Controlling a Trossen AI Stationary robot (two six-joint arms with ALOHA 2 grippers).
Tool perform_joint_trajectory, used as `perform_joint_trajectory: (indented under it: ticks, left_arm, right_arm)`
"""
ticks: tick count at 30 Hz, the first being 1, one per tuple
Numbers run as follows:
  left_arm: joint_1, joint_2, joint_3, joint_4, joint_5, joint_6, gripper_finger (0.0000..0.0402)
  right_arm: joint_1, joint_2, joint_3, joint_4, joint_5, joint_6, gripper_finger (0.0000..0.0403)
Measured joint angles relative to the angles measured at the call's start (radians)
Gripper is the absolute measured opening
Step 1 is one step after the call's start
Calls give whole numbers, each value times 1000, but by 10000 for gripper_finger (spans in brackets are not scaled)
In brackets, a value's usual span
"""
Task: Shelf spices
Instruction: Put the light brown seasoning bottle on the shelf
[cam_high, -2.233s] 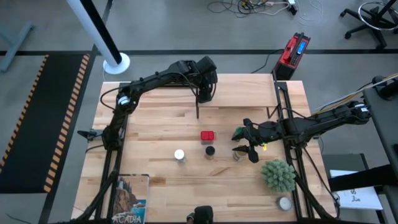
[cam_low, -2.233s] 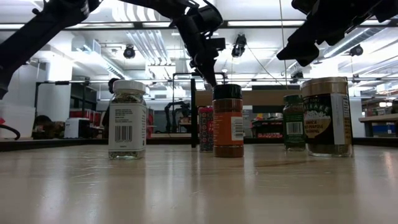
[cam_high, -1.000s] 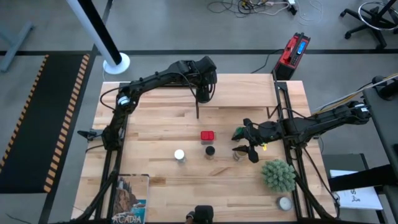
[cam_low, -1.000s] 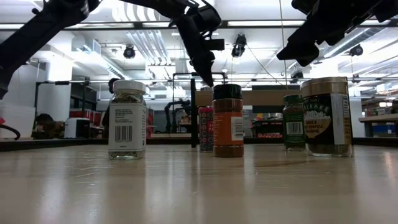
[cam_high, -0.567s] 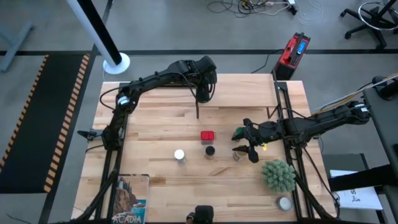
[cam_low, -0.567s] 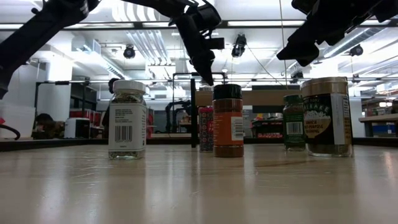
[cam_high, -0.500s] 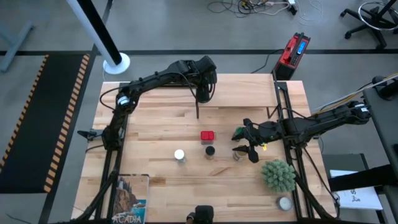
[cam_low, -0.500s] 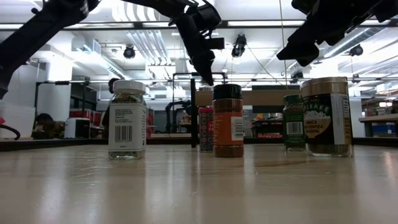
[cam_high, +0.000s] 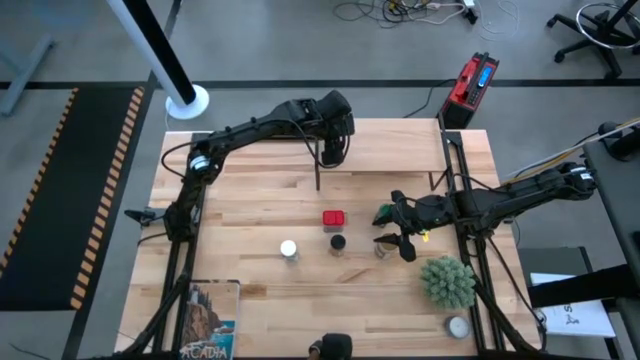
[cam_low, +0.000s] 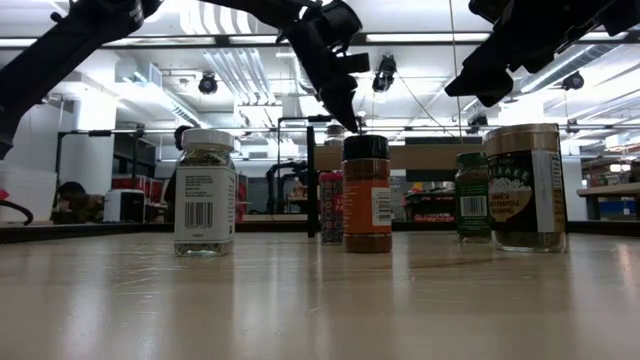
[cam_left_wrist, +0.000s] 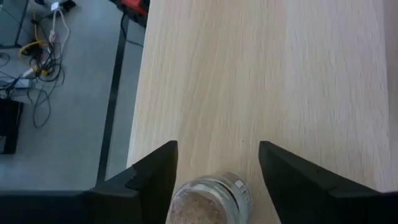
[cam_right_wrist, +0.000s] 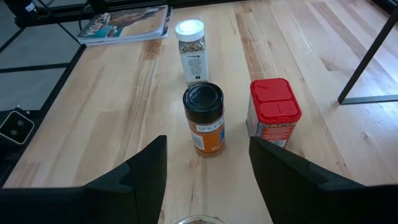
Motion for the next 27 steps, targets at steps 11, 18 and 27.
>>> perform_joint_trajectory:
  ticks: [11,18,27]
  left_arm:
    - [-9,-43,41,-89,-9,-2,230]
    - [-13,-48,130,-210,-11,-21,234]
    - [-11,-48,97,-279,-101,-29,230]
  right_arm:
    - [0,0,0,0,0,0,204]
    - [0,0,0,-1,0,9,204]
    - [0,0,0,0,-1,12,204]
